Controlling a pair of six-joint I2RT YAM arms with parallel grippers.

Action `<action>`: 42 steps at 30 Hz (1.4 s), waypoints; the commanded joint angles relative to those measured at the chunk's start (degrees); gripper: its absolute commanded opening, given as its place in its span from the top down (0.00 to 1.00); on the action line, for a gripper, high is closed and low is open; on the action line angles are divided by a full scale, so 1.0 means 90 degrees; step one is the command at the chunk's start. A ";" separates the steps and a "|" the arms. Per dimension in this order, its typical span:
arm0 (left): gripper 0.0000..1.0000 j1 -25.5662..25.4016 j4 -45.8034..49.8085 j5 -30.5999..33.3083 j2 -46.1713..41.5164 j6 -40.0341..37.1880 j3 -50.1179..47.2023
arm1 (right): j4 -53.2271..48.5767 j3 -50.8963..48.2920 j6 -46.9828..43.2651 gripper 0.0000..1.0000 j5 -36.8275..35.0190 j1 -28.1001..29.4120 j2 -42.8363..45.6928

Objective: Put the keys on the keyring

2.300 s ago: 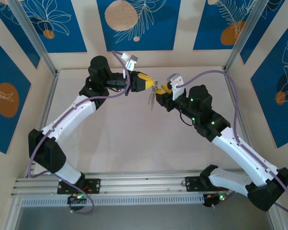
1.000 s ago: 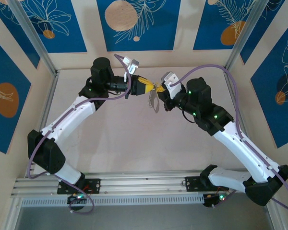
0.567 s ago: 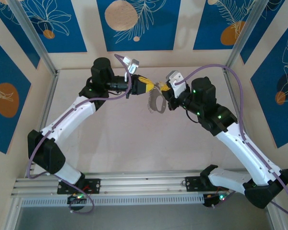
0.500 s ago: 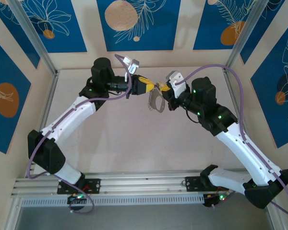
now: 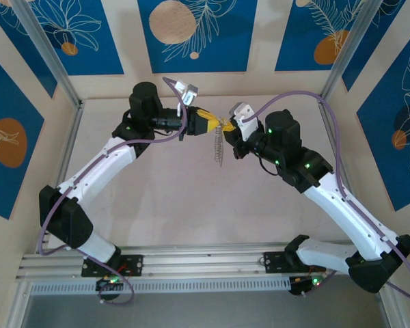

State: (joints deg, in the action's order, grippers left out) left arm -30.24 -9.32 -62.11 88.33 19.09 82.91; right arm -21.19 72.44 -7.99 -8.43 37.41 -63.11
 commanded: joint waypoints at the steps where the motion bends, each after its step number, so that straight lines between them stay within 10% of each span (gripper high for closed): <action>1: 1.00 0.0000 -0.0165 -0.0125 -0.0225 -0.0031 0.0172 | 0.0089 0.0205 -0.0063 1.00 -0.0163 0.0048 0.0026; 42: 1.00 -0.0050 -0.0224 -0.0140 -0.0186 0.0008 0.0172 | -0.0038 0.0369 0.0083 1.00 -0.0011 -0.0270 0.0032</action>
State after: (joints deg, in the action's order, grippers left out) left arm -30.46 -10.17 -61.91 88.16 19.11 82.98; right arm -22.02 74.30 -7.31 -7.31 35.62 -63.13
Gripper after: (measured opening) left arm 0.047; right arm 0.066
